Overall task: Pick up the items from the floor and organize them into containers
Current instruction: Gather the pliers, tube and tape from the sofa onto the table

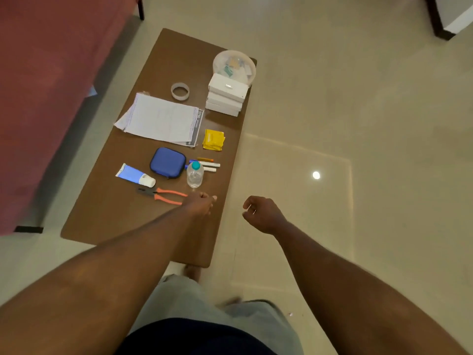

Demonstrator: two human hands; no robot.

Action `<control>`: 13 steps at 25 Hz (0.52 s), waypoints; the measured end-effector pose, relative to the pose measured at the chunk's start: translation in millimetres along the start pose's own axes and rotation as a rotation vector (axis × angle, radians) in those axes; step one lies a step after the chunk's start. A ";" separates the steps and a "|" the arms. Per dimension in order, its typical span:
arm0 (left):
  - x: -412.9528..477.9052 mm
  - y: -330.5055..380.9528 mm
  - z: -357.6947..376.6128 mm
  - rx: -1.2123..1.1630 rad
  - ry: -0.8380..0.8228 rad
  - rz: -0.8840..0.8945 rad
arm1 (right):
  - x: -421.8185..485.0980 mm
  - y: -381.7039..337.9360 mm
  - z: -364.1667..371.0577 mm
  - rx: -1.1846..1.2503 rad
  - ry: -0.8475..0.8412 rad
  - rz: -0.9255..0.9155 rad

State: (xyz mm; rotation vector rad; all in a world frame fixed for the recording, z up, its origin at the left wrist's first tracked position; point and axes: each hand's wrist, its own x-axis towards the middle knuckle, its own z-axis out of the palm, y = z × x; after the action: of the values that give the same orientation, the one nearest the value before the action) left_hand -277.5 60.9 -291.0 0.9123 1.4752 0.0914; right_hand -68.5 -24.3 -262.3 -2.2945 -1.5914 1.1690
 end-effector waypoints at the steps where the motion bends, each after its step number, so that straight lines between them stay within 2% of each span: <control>1: 1.4 7.5 4.2 -0.045 0.034 -0.019 | 7.9 7.5 -9.7 0.001 -0.018 -0.016; 7: 12.1 23.7 57.9 -0.281 0.293 -0.075 | 70.8 70.2 -73.8 -0.098 -0.130 -0.198; 10: 10.4 33.8 112.3 -0.262 0.402 -0.083 | 106.3 102.7 -110.1 -0.117 -0.162 -0.321; 13: 8.2 41.7 167.4 -0.370 0.456 -0.121 | 130.8 128.8 -140.1 -0.139 -0.229 -0.357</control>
State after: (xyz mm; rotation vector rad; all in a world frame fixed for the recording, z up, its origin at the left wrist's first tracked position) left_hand -111.1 15.8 -301.0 0.5153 1.8508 0.4928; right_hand 138.2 72.9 -296.5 -1.8875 -2.1163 1.2954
